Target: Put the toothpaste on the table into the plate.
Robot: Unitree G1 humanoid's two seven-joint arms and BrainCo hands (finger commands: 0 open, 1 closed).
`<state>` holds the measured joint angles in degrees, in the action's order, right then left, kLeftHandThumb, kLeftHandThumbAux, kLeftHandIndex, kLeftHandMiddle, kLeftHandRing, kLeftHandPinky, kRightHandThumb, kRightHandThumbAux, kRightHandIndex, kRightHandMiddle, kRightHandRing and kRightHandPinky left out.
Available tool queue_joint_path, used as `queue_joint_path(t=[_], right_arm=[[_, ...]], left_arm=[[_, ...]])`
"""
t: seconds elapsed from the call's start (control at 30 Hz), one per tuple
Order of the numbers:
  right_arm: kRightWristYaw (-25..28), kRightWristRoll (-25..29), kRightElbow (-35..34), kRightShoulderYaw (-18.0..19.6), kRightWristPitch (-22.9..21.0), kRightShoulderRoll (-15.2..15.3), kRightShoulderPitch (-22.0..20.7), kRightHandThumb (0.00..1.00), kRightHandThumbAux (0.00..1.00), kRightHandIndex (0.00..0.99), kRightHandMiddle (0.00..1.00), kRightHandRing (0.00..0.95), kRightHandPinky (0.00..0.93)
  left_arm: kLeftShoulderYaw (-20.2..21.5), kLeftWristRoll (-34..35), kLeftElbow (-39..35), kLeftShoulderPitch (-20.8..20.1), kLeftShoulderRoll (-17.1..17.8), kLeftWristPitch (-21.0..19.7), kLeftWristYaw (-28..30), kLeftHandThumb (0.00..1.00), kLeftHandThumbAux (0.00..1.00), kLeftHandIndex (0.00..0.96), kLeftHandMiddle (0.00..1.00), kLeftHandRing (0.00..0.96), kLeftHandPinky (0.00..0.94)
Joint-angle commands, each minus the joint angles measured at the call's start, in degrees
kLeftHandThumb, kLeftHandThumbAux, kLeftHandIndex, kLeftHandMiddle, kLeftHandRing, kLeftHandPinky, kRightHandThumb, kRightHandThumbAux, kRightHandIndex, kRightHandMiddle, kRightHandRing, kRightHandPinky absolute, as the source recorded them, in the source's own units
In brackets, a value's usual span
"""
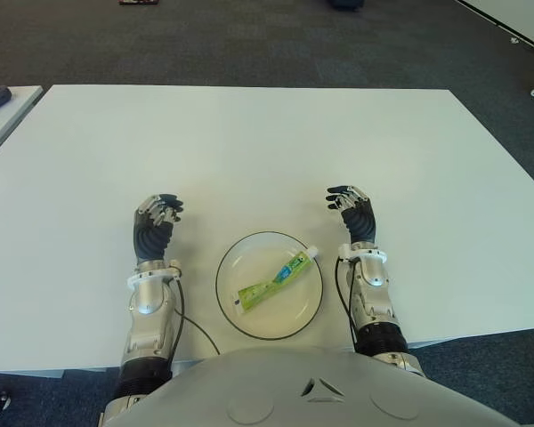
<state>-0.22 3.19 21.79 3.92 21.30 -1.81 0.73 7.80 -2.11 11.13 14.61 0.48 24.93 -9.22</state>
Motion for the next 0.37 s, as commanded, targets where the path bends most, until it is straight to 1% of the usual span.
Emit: queue_joint_path(t=[0.03,0.17,0.37], right_arm=[[-0.8,0.4,-1.5,0.3,-2.0,-0.7,1.0,0.691,0.738,0.415,0.430,0.438,0.447],[-1.3,-0.2,-2.6,0.0,-3.0,-0.6,1.5,0.691,0.739,0.416,0.433,0.437,0.443],[-1.3,-0.7,-4.1,-0.4,-4.6,-0.4,2.1,0.690,0.740,0.414,0.427,0.435,0.440]], left_arm=[[-0.4,0.4,-0.2,0.0,0.1,-0.8,1.2,0.705,0.719,0.427,0.476,0.488,0.498],[-0.4,0.3,-0.2,0.0,0.0,-0.7,1.2,0.705,0.719,0.427,0.476,0.487,0.491],[-0.5,-0.4,-0.7,0.2,0.1,-1.9,0.9,0.705,0.720,0.426,0.472,0.480,0.479]])
